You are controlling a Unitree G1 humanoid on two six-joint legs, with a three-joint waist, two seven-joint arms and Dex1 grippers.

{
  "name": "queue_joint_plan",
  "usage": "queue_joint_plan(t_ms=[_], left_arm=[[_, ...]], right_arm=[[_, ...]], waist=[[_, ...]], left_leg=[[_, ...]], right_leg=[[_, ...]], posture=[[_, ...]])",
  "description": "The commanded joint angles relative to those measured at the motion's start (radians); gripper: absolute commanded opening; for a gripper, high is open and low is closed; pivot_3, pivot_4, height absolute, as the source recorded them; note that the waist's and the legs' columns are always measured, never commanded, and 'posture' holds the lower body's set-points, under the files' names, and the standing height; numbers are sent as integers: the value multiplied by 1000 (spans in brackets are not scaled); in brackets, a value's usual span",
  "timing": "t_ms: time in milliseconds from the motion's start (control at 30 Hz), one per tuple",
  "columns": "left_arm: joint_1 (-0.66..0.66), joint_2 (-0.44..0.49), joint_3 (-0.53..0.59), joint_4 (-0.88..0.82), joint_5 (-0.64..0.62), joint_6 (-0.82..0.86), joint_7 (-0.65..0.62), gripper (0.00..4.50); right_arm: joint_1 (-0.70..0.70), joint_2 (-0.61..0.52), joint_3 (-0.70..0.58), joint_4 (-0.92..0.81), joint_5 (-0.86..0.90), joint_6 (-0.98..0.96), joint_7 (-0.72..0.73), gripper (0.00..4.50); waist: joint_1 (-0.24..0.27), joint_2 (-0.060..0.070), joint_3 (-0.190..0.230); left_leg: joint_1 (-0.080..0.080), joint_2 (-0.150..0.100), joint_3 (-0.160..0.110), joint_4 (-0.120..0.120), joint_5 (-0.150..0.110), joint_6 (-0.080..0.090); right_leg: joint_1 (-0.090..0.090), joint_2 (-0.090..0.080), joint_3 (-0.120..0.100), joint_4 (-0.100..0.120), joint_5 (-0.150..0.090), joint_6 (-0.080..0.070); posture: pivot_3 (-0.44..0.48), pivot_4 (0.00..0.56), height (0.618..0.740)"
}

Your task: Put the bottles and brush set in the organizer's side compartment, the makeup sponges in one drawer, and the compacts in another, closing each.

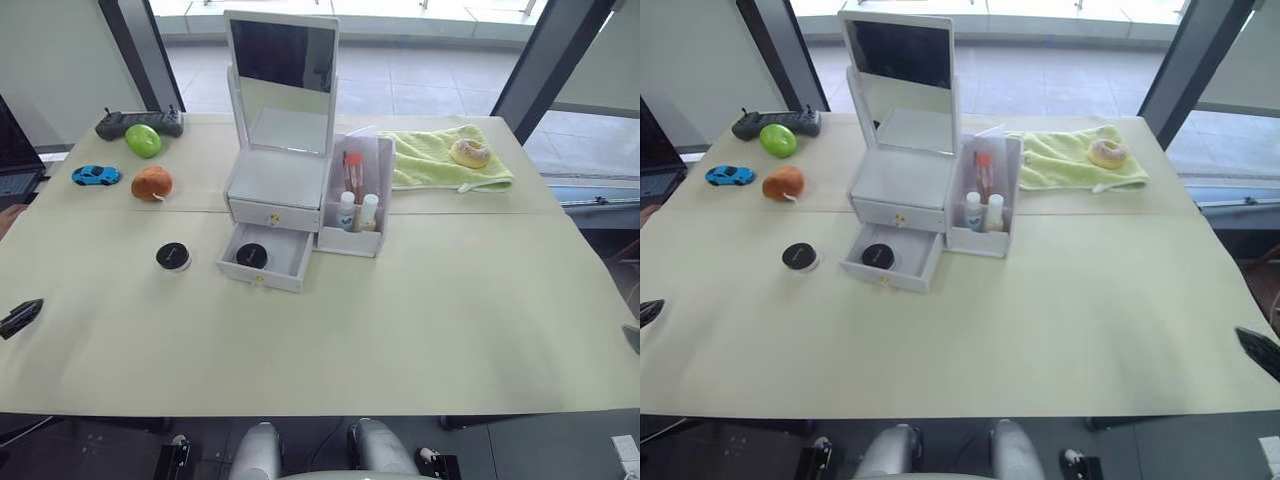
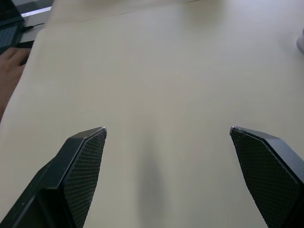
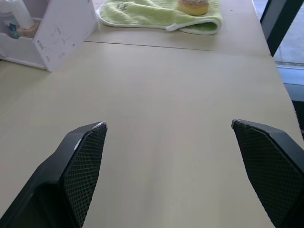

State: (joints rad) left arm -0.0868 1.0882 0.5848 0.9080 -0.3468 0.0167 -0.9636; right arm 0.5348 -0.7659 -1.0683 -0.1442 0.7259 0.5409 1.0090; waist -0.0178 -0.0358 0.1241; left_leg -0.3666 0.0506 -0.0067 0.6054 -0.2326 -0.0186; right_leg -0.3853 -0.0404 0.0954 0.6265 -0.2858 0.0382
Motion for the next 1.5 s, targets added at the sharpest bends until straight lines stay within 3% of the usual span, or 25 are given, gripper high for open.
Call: queue_joint_plan(t_ms=[33, 267, 467, 600, 767, 967, 1500], left_arm=[[9, 2, 36, -26, -22, -25, 3, 4488], [-26, -40, 14, -109, -37, 23, 5, 4488], [-9, -149, -31, -337, -68, 125, 10, 4488], [-21, -255, -92, -504, -62, 175, 78, 4488], [-70, -360, -196, -604, -20, 227, 170, 4488], [-152, -371, -235, -519, 24, 208, 218, 4488], [-454, -415, -361, -107, 161, 66, 256, 4488]], right_arm=[[-11, -6, -6, 25, -10, -55, 22, 4500], [-34, -1, 31, -23, -3, -58, 10, 4500], [-137, -44, 150, -250, 44, 18, -105, 4500], [-377, -86, 396, -417, 125, 116, -240, 4500], [-713, -76, 759, -410, 47, 172, -325, 4500], [-930, -17, 980, -354, -8, 191, -312, 4500], [-1069, 13, 1183, -341, -56, 228, -188, 4500]], waist=[[0, 1, 0], [2, 2, -3], [-5, 3, -4], [-20, 6, -4], [-20, 3, -5], [-9, 2, -5], [-1, 2, -6]], left_leg=[[0, 0, 1, 0, 0, 0], [0, -1, 2, 1, 0, 0], [-1, -1, 3, 1, 0, 0], [-2, -1, 3, 1, 0, 0], [-2, -1, -3, 4, 0, 0], [-3, -2, -6, 6, 0, 0], [-3, -2, -6, 7, 0, 1]], right_leg=[[0, 0, 0, 0, 0, 0], [0, -1, 1, 1, 1, 3], [1, 0, 1, 2, 1, 3], [2, 0, 3, 4, 2, 3], [0, 4, 2, 4, 6, -2], [1, 3, 1, 4, 7, -2], [0, 4, 0, 5, 7, -2]], posture=[[0, 150, 740], [0, 150, 740], [0, 150, 740], [0, 150, 740], [0, 150, 740], [0, 150, 740], [0, 150, 740]])
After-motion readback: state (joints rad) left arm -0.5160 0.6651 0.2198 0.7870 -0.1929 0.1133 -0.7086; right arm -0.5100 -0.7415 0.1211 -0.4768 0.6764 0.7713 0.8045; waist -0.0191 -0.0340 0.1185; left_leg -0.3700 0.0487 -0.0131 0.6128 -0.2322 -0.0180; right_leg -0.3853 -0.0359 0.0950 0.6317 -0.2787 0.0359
